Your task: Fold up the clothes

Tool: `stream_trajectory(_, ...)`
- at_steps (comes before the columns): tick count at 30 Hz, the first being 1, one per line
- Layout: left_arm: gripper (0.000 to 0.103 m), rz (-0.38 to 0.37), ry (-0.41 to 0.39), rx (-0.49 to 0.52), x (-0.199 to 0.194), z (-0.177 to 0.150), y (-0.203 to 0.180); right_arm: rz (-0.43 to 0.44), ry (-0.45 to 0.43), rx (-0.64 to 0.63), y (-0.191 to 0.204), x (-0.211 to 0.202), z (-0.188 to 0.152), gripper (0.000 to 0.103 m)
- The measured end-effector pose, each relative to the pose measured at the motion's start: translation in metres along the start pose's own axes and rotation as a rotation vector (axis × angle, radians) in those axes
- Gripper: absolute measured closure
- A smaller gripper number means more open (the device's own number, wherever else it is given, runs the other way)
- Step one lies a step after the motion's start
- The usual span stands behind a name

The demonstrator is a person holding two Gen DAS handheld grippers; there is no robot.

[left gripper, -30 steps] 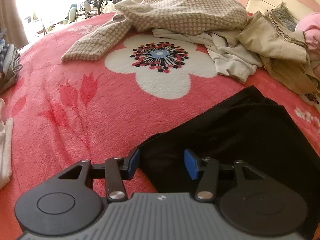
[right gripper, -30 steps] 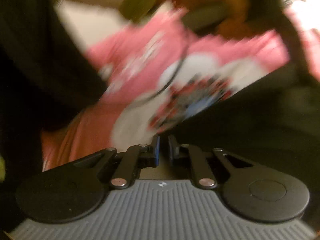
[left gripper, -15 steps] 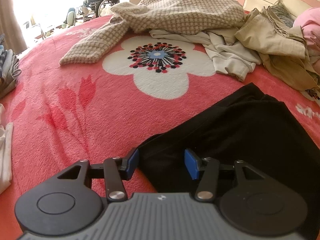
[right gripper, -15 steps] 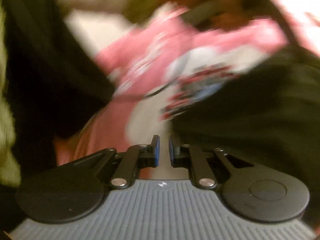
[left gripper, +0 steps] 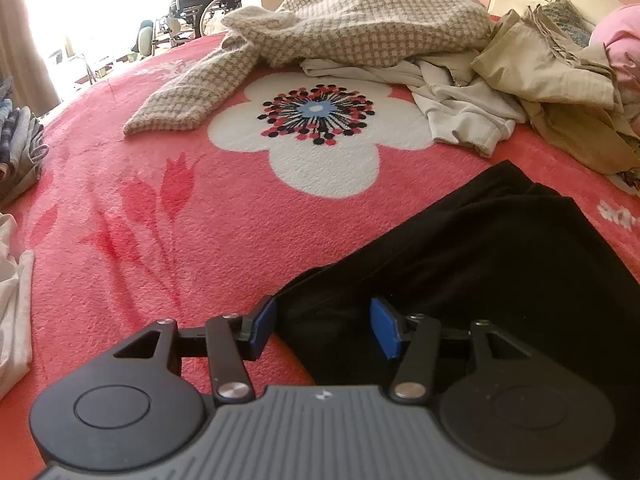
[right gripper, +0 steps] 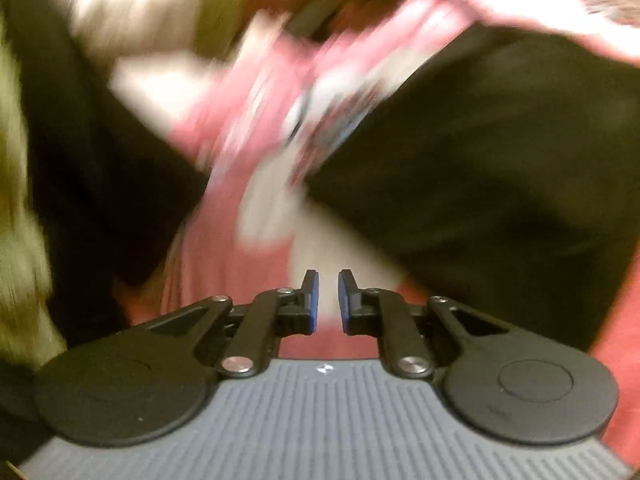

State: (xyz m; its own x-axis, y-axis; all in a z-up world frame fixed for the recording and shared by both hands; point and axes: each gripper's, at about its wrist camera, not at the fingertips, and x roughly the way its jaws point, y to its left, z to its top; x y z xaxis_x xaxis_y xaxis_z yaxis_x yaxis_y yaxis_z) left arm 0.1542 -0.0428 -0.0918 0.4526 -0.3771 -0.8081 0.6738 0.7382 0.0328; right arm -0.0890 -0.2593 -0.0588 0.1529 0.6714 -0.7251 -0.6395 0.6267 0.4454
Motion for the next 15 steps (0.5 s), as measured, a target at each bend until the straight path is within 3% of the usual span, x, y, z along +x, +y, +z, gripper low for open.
stream_trajectory(2,0.047,0.008,0.002,0.002,-0.001,0.0,-0.001,-0.098,-0.121,0.056,-0.014,-0.015,0.005,0.089)
stream_trajectory(3,0.046,0.011,0.002,0.003,-0.001,0.0,-0.001,-0.164,-0.137,0.067,-0.019,-0.017,0.005,0.086)
stream_trajectory(6,0.043,0.021,-0.003,0.001,-0.003,0.0,0.0,-0.285,-0.032,0.079,-0.027,-0.011,-0.011,0.083)
stream_trajectory(11,0.042,0.034,-0.022,-0.022,-0.011,0.002,0.004,-0.18,0.113,0.055,-0.011,-0.034,-0.04,0.081)
stream_trajectory(13,0.042,0.03,-0.047,-0.037,-0.022,0.003,0.005,-0.219,0.074,0.074,-0.012,-0.05,-0.038,0.079)
stream_trajectory(15,0.042,0.01,-0.075,-0.045,-0.038,0.004,0.003,-0.258,-0.018,0.134,-0.025,-0.065,-0.031,0.078)
